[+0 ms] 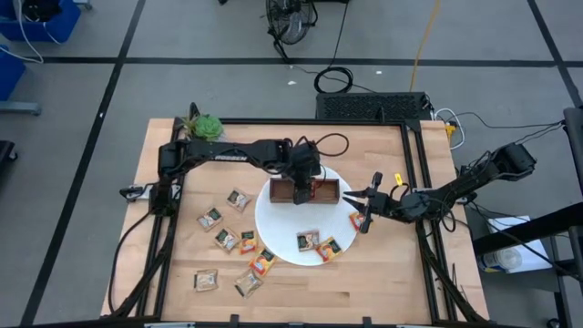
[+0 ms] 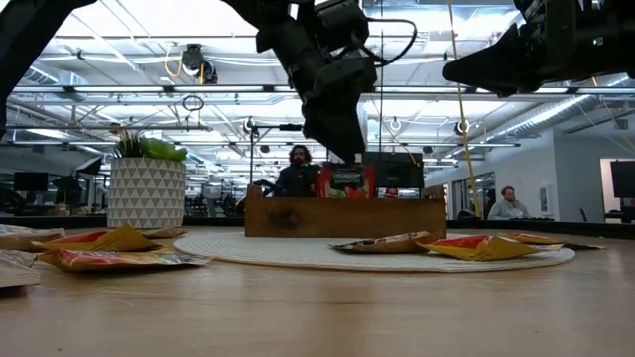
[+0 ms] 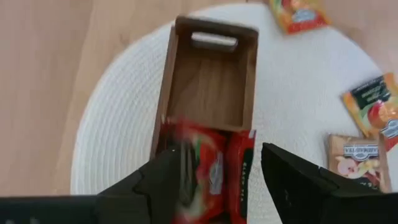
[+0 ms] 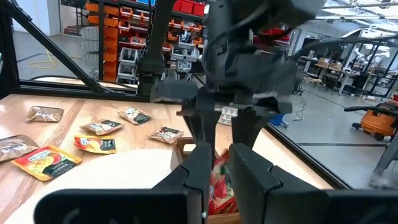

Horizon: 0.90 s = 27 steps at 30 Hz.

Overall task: Pick & Place Tea
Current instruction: Put the red tea bag into the middle section of the wooden organizer

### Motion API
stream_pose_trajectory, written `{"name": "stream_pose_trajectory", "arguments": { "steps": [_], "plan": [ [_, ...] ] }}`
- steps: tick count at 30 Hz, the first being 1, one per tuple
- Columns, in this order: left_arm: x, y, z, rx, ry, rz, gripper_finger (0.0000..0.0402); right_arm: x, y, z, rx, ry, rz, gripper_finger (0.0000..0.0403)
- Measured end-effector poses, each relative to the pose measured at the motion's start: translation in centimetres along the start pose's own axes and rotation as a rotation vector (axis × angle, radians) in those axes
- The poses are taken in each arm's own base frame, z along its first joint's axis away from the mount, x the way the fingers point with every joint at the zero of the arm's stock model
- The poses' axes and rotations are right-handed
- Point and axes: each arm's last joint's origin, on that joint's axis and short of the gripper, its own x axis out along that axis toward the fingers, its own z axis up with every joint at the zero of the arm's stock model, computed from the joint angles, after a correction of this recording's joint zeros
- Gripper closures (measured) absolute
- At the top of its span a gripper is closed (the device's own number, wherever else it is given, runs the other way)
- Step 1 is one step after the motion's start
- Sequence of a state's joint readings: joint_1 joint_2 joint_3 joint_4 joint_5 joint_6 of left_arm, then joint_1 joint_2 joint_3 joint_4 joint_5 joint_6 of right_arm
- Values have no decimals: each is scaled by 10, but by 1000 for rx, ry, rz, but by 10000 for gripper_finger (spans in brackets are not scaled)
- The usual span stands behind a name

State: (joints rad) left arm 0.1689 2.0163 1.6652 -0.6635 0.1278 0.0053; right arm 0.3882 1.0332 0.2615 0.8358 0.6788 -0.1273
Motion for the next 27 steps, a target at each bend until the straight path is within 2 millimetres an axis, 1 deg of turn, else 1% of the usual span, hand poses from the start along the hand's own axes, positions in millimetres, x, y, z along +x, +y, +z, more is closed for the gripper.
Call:
{"name": "stream_pose_trajectory", "arguments": {
  "steps": [6, 8, 11, 13, 15, 18, 21, 22, 24, 27],
  "plan": [
    [-3, 1, 2, 17, 5, 29, 183, 0, 0, -2, -2, 15, 2, 358],
    [-5, 1, 0, 29, 28, 28, 183, 0, 0, -2, -4, 18, 2, 358],
    [-4, -8, -5, 112, 82, 35, 194, 0, 0, -2, -5, 20, 2, 358],
    [-3, -21, -10, 184, 133, 60, 216, 0, 0, -2, -5, 20, 2, 358],
    [-2, -36, -13, 242, 160, 101, 249, 0, 0, -2, -5, 20, 2, 358],
    [0, -61, -15, 321, 157, 126, 311, 0, 0, -2, -5, 20, 2, 358],
    [1, -80, -14, 377, 122, 114, 378, 0, 0, -2, -5, 20, 2, 358],
    [1, -85, -14, 389, 110, 109, 389, 0, 0, -2, -5, 20, 2, 358],
    [1, -90, -14, 399, 101, 110, 392, 0, 0, -2, -5, 20, 2, 358],
    [4, -84, -15, 393, 117, 165, 392, 0, 0, -2, -5, 20, 2, 358]
  ]
}}
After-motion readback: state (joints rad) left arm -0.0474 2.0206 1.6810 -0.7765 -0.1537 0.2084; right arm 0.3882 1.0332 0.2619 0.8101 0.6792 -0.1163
